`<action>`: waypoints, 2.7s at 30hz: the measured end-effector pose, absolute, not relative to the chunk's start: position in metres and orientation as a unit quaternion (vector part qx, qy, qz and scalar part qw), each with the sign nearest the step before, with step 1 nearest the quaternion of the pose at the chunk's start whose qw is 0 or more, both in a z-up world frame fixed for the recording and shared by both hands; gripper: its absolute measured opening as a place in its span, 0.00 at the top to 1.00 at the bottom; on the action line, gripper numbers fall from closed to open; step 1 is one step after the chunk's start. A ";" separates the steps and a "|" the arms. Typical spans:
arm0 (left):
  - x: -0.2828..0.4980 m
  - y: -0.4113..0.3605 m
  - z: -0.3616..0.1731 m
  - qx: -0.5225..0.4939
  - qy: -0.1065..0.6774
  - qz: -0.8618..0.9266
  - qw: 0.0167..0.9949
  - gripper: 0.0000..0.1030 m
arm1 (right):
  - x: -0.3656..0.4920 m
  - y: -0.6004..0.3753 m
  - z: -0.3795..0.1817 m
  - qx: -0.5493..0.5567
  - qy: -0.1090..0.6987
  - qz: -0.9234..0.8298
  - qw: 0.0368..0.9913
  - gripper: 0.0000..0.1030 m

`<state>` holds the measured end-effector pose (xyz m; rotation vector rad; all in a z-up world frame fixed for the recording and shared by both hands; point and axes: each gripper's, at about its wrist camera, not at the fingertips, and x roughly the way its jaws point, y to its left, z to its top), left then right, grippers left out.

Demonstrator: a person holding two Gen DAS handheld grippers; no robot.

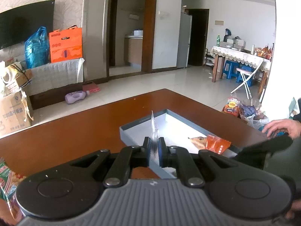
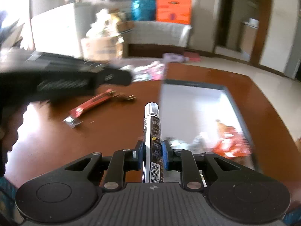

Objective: Organize snacks
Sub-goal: 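Carry the candy packet with the left gripper while the right carries the tube over the box, then open both grippers to drop the candy packet and tube into the box, then move both grippers back over the remaining snacks on the table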

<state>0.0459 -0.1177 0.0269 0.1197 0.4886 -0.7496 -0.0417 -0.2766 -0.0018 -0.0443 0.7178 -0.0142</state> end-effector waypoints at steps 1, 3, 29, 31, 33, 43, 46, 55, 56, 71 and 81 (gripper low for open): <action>0.046 -0.121 0.026 0.058 0.236 -0.364 0.899 0.96 | -0.042 -0.284 0.001 -0.014 0.349 -0.015 0.937 0.79; 0.045 -0.130 0.023 0.056 0.238 -0.367 0.897 0.96 | -0.042 -0.300 0.004 -0.003 0.349 -0.031 0.937 0.79; 0.062 -0.203 -0.035 0.017 0.278 -0.339 0.899 0.22 | -0.021 -0.332 -0.034 -0.001 0.369 -0.078 0.926 0.78; 0.058 -0.203 -0.032 0.021 0.271 -0.345 0.898 0.22 | -0.022 -0.330 -0.033 0.001 0.368 -0.081 0.926 0.76; 0.057 -0.201 -0.028 0.020 0.270 -0.348 0.897 0.22 | -0.024 -0.328 -0.031 -0.002 0.366 -0.084 0.927 0.70; 0.035 -0.172 -0.003 -0.007 0.247 -0.348 0.905 0.10 | -0.048 -0.320 -0.013 -0.017 0.313 -0.108 0.943 0.39; 0.023 -0.148 0.006 -0.016 0.235 -0.340 0.910 0.10 | -0.052 -0.312 -0.007 -0.018 0.300 -0.102 0.948 0.39; 0.003 -0.043 -0.005 0.020 0.233 -0.270 0.934 0.10 | -0.049 -0.266 0.006 -0.026 0.272 -0.059 0.960 0.39; 0.005 -0.033 -0.009 0.026 0.238 -0.259 0.936 0.10 | -0.046 -0.258 0.007 -0.027 0.271 -0.048 0.961 0.39; 0.055 0.013 -0.054 0.070 0.253 -0.215 0.941 0.10 | 0.047 -0.166 -0.020 -0.145 0.311 0.068 0.937 0.39; 0.078 0.003 -0.076 0.065 0.284 -0.235 0.927 0.10 | 0.110 -0.164 -0.050 -0.187 0.329 0.089 0.921 0.39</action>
